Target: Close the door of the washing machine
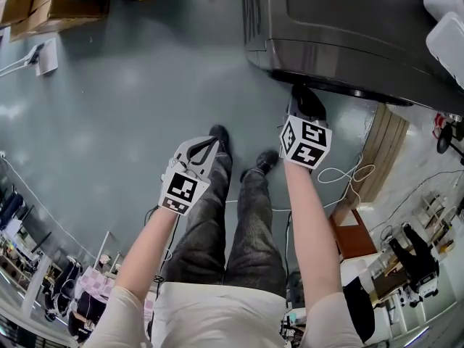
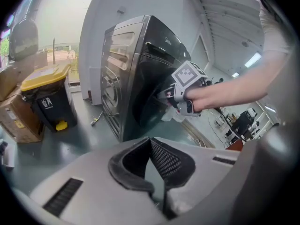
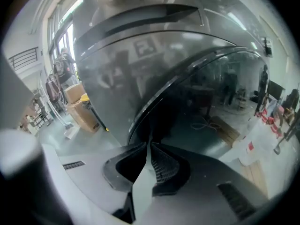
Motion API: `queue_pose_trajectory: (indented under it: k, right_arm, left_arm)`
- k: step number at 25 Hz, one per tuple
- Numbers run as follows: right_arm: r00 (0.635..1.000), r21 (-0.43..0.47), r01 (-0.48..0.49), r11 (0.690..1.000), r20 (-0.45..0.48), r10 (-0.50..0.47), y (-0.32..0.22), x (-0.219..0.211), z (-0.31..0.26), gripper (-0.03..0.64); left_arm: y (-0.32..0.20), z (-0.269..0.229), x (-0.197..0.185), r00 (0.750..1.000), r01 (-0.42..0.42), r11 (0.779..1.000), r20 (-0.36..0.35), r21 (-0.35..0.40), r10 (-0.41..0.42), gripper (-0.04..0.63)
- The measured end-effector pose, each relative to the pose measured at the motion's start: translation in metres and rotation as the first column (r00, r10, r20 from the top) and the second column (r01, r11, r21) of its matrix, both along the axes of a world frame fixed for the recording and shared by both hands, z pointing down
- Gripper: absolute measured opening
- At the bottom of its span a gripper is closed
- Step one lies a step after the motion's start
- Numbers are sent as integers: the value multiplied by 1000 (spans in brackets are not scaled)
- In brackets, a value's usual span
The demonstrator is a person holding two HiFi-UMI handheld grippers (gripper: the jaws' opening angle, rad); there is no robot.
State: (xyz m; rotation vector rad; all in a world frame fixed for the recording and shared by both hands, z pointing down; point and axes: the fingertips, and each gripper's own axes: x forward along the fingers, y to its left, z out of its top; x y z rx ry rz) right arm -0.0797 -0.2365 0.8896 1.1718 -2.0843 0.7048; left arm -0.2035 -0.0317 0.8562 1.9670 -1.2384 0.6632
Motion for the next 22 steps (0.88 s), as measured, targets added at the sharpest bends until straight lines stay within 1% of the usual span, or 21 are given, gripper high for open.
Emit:
queue_pose_trajectory:
  k: [1,6,10,13,16,19,22]
  right_arm:
    - [1000,-6,1,1000,-1,-1,-2,-1,0,54]
    - [998,-8,59,998,-26,-59,-2,-2,-1,51]
    - [992,-7,120,993,-42,-120,14,3,-19,52]
    - [989,-32,140,990,-32,-141,32,16,-42,51]
    - [981,-50,192,980,-29,-193,56,22,-71,51]
    - [974,-22,225,974,-28,-226,64,25,-106,51]
    - [974,-2,225,974,-17,-225,76,40,-150,52]
  left_arm:
    - [1,1,-1,1000,0,1000,2,0,0,9]
    - [4,-1,-3,1000,13,1000,11,0,-13,9]
    - [7,-17,5,1000,-3,1000,16,1,3,9]
    - [1,-44,11,1000,-17,1000,16,19,17,9]
    - [-4,-75,10,1000,-21,999,11,41,20,9]
    - [-18,-102,4,999,-30,996,22,83,28,9]
    - [-20,-137,7,999,-32,994,29,106,29,9]
